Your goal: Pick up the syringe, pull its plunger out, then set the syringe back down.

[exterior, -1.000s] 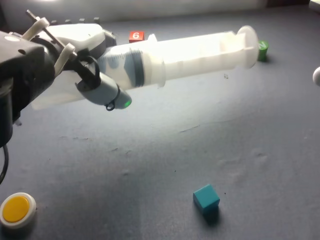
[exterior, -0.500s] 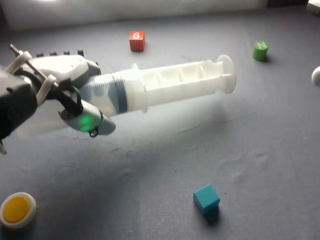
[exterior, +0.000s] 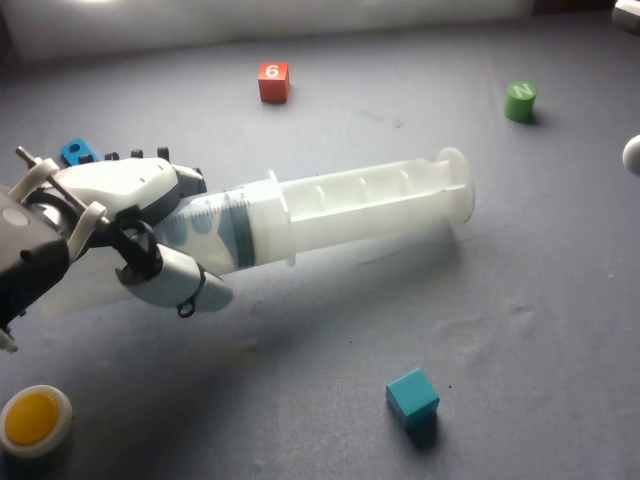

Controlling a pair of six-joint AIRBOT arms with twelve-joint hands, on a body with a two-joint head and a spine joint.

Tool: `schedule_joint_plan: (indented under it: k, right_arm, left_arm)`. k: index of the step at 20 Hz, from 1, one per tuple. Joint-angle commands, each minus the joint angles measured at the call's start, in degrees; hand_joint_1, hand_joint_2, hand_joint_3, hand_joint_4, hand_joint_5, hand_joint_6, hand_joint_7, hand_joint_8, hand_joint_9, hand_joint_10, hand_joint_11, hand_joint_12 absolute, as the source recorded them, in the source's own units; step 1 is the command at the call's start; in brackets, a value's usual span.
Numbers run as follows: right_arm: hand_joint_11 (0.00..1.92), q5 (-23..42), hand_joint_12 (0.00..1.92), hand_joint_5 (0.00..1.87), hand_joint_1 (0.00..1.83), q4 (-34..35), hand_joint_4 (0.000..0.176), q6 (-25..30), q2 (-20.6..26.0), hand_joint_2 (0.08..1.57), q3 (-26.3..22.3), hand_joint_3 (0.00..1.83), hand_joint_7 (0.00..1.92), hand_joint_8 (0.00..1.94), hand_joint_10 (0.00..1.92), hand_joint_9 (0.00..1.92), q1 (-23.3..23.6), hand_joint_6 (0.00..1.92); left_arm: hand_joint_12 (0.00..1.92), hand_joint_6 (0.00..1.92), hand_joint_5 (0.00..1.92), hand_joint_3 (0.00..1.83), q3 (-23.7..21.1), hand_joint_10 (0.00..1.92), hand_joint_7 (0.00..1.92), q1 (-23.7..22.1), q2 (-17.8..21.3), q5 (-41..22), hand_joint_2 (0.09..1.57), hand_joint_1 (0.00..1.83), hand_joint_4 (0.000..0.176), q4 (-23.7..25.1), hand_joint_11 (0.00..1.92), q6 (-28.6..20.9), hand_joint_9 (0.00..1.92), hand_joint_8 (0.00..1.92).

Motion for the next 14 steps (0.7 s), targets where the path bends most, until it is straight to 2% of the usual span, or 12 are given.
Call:
schedule_joint_plan:
  k: [1, 3, 7, 10, 11, 12, 13, 14]
  right_arm:
    - [0.00, 7.01, 0.00, 0.00, 0.28, 1.03, 0.000, 0.30, 0.37, 0.85, 0.03, 0.00, 0.00, 0.00, 0.00, 0.00, 0.04, 0.00]
    - [0.00, 7.01, 0.00, 0.00, 0.29, 0.96, 0.000, 0.29, 0.33, 0.84, 0.03, 0.00, 0.01, 0.01, 0.00, 0.00, 0.03, 0.00]
    - [0.00, 7.01, 0.00, 0.00, 0.29, 0.88, 0.000, 0.26, 0.30, 0.86, -0.04, 0.00, 0.01, 0.00, 0.00, 0.00, 0.00, 0.00]
    - [0.00, 7.09, 0.00, 0.00, 0.32, 0.82, 0.000, 0.26, 0.28, 0.86, -0.06, 0.01, 0.01, 0.01, 0.00, 0.01, -0.02, 0.00]
    - [0.00, 7.11, 0.00, 0.00, 0.33, 0.82, 0.000, 0.26, 0.28, 0.86, -0.06, 0.00, 0.01, 0.00, 0.00, 0.00, -0.02, 0.00]
    - [0.00, 7.12, 0.00, 0.00, 0.32, 0.82, 0.000, 0.26, 0.28, 0.86, -0.06, 0.00, 0.02, 0.01, 0.00, 0.01, -0.04, 0.00]
    - [0.00, 7.12, 0.00, 0.01, 0.33, 0.82, 0.000, 0.26, 0.28, 0.87, -0.06, 0.01, 0.03, 0.01, 0.01, 0.01, -0.04, 0.01]
    - [0.00, 7.15, 0.00, 0.01, 0.34, 0.82, 0.000, 0.26, 0.28, 0.87, -0.06, 0.01, 0.03, 0.01, 0.01, 0.01, -0.04, 0.00]
  left_arm:
    - [1.83, 1.32, 0.69, 0.00, 0.48, 1.60, 0.74, 0.07, -0.15, -4.06, 1.27, 1.16, 0.000, 3.52, 0.42, -1.90, 0.62, 1.58]
    - [1.85, 1.32, 0.69, 0.00, 0.49, 1.64, 0.69, 1.53, -0.42, -5.32, 1.28, 1.15, 0.000, 5.55, 0.38, -4.47, 0.58, 1.65]
    - [1.87, 1.32, 0.68, 0.00, 0.38, 1.65, 0.68, 3.59, -1.32, -6.65, 1.29, 1.15, 0.000, 8.31, 0.37, -7.62, 0.57, 1.67]
    - [1.89, 1.20, 0.74, 0.00, 0.37, 1.67, 0.69, 5.25, -2.76, -8.15, 1.27, 1.18, 0.000, 10.19, 0.39, -10.39, 0.57, 1.69]
    - [1.91, 1.22, 0.72, 0.00, 0.30, 1.72, 0.64, 5.63, -3.15, -8.59, 1.29, 1.17, 0.000, 10.41, 0.35, -10.90, 0.52, 1.77]
    - [1.92, 1.50, 0.51, 0.01, 0.20, 1.73, 0.54, 5.94, -3.59, -9.11, 1.38, 1.07, 0.000, 10.45, 0.12, -11.17, 0.29, 1.86]
    - [1.58, 0.98, 0.11, 0.00, 0.16, 1.28, 0.18, 6.04, -3.79, -9.31, 1.17, 0.78, 0.000, 10.49, 0.00, -11.19, 0.14, 1.10]
    - [1.48, 0.74, 0.10, 0.00, 0.14, 1.25, 0.12, 6.14, -4.00, -9.38, 1.10, 0.81, 0.000, 10.53, 0.00, -11.19, 0.07, 0.99]
